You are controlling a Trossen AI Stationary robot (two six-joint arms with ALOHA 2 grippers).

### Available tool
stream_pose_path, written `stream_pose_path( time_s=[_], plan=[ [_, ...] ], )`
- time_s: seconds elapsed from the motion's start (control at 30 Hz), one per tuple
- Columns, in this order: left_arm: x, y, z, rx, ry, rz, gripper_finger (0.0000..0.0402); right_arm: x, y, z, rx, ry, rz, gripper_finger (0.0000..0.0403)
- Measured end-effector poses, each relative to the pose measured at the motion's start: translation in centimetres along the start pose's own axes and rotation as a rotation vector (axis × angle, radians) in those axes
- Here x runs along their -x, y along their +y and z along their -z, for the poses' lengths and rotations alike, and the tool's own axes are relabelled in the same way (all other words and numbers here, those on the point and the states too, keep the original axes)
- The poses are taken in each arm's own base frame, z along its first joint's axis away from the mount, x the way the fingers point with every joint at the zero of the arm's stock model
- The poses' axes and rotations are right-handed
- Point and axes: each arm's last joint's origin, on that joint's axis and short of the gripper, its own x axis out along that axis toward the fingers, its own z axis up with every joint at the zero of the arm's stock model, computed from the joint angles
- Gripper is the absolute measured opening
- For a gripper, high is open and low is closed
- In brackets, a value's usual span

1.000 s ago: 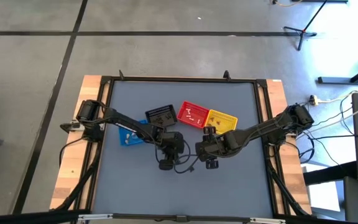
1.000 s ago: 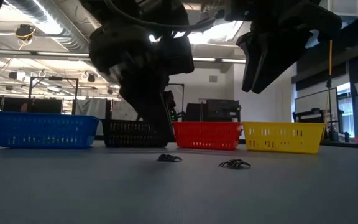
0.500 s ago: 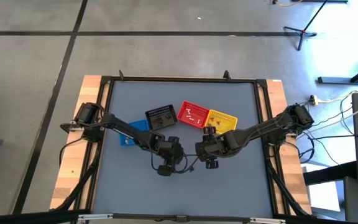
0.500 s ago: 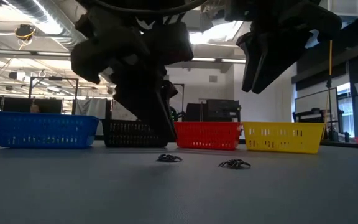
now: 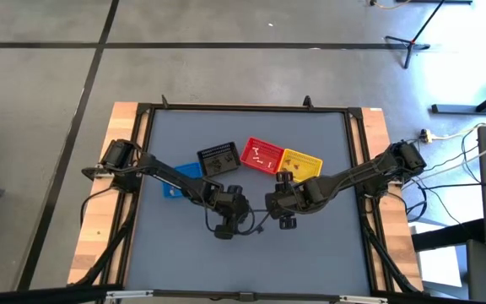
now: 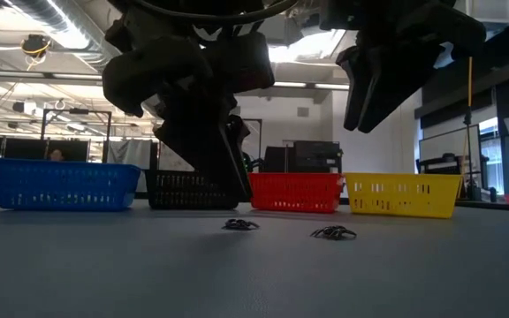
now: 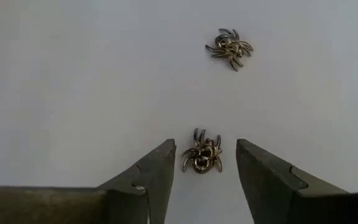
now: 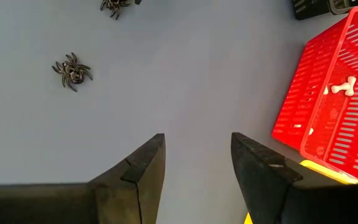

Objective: Sort Halloween decoration
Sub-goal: Put the black spider toy into the black bin

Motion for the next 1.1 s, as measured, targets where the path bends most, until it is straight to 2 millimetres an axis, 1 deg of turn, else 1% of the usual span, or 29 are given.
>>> stream_pose_path(
  time_s=[0.33,0.5,0.7,0.8,0.93,1.1],
  plan=[
    [0.0,0.0,-0.1,-0.003,-0.013,-0.017,0.0169,0.0,0.0,0.0,0.000,0.000,0.000,0.0182],
    [0.0,0.0,-0.6,-0.081,-0.067,-0.015,0.0169,0.0,0.0,0.0,0.000,0.000,0.000,0.0182],
    [0.0,0.0,-0.7,-0.084,-0.070,-0.013,0.0169,0.0,0.0,0.0,0.000,-0.001,0.000,0.0182],
    [-0.9,0.0,-0.4,-0.084,-0.052,0.002,0.0169,0.0,0.0,0.0,-0.001,-0.003,-0.001,0.0182],
    [-2.8,0.0,0.6,-0.088,-0.007,0.038,0.0169,0.0,0.0,-0.1,-0.003,-0.010,-0.002,0.0182],
    [-3.0,0.1,0.7,-0.082,0.002,0.014,0.0169,0.0,0.0,-0.2,-0.006,-0.023,-0.004,0.0182]
  ],
)
